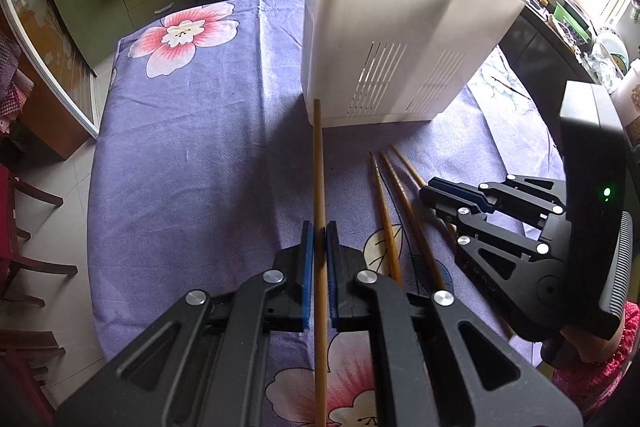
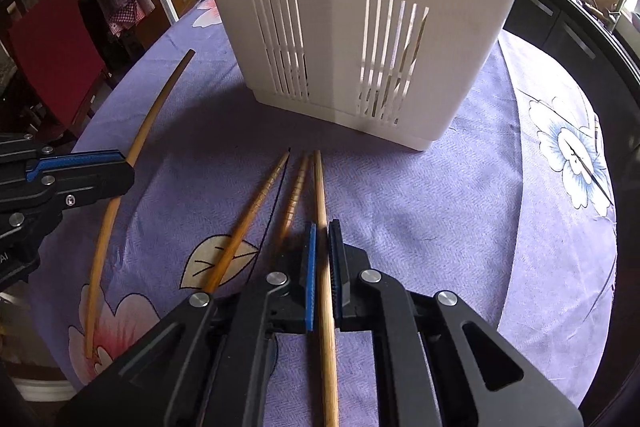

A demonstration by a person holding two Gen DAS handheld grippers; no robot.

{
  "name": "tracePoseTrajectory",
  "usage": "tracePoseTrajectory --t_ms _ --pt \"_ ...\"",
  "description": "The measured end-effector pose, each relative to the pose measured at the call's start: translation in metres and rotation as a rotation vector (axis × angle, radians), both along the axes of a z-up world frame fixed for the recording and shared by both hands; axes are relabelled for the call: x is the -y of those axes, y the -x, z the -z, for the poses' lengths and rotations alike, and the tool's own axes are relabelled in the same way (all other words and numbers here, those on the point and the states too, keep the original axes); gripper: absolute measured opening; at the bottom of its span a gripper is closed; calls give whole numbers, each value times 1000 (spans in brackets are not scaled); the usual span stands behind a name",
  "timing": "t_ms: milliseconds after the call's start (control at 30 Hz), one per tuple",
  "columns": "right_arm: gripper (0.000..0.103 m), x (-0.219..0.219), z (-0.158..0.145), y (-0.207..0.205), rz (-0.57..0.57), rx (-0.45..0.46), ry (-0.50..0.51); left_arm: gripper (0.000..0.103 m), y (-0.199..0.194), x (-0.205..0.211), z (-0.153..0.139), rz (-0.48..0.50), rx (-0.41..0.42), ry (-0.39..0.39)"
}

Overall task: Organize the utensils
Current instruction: 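Close the left tool on one chopstick while the right tool grasps another, then lift both chopsticks upright and carry them over the white holder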

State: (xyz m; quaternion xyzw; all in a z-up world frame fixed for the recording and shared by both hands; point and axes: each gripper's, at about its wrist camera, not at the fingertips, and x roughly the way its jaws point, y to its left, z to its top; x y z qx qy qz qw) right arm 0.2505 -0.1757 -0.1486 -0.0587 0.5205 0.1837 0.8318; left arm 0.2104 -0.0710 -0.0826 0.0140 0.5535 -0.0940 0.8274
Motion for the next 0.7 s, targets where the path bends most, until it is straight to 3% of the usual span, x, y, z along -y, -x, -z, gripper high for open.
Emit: tracePoseTrajectory --t_ms 200,467,700 --pt "7 24 -32 11 18 57 -69 6 3 -6 -11 -3 21 9" --pt "7 59 -97 44 32 188 -169 6 18 -11 -42 6 87 19" --pt "7 91 -129 80 52 259 -228 6 38 -8 -68 27 140 22"
